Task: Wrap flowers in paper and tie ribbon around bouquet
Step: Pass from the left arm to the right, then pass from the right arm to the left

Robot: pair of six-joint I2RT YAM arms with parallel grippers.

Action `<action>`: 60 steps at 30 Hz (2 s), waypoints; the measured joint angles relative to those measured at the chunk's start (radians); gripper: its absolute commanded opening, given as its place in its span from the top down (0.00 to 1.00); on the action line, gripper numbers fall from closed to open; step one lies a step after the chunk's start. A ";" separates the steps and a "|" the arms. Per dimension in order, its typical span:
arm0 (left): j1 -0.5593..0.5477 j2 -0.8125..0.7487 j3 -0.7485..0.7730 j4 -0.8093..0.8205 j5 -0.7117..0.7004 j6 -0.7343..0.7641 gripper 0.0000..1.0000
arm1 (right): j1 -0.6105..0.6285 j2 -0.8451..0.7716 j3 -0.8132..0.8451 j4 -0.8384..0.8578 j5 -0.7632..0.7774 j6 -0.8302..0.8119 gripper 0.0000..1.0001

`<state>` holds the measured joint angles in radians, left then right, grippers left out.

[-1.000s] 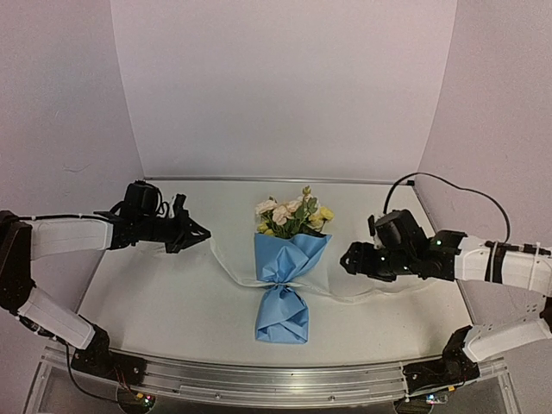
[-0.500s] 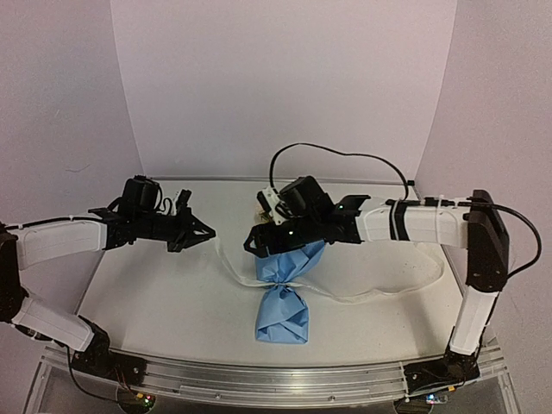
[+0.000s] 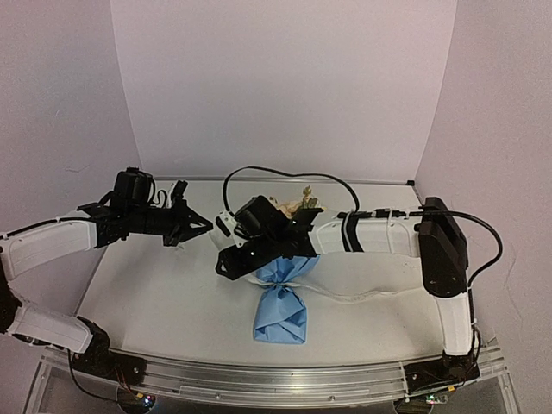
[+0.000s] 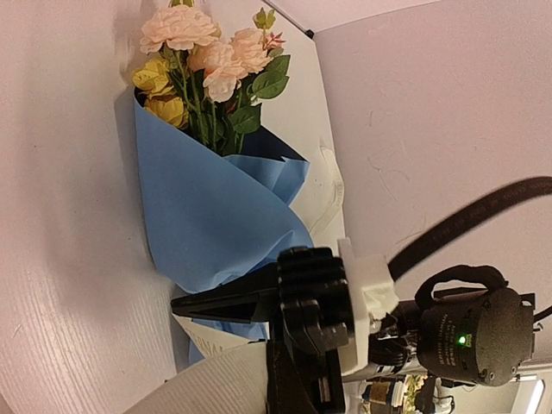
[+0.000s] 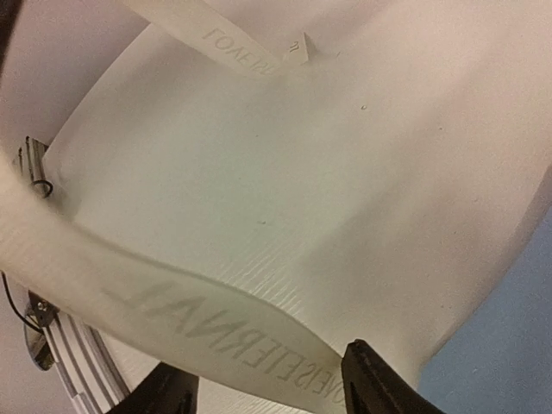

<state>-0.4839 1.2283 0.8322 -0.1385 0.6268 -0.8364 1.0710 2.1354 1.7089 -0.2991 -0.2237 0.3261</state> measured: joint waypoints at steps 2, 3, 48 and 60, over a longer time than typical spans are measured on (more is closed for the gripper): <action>0.000 -0.008 0.000 -0.006 -0.004 0.000 1.00 | -0.001 0.002 0.001 -0.008 0.015 0.000 0.67; 0.000 -0.012 0.000 -0.011 -0.006 0.000 1.00 | -0.001 0.002 0.001 -0.012 0.025 0.001 0.75; -0.286 0.290 -0.089 0.357 -0.151 0.380 0.52 | 0.018 -0.398 -0.550 0.298 0.381 0.250 1.00; -0.346 0.373 -0.040 0.430 -0.195 0.447 0.54 | 0.011 -0.399 -0.572 0.309 0.335 0.291 1.00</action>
<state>-0.8299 1.6016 0.7925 0.2913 0.4320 -0.3893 1.0824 1.7367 1.1366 0.0097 0.1116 0.6175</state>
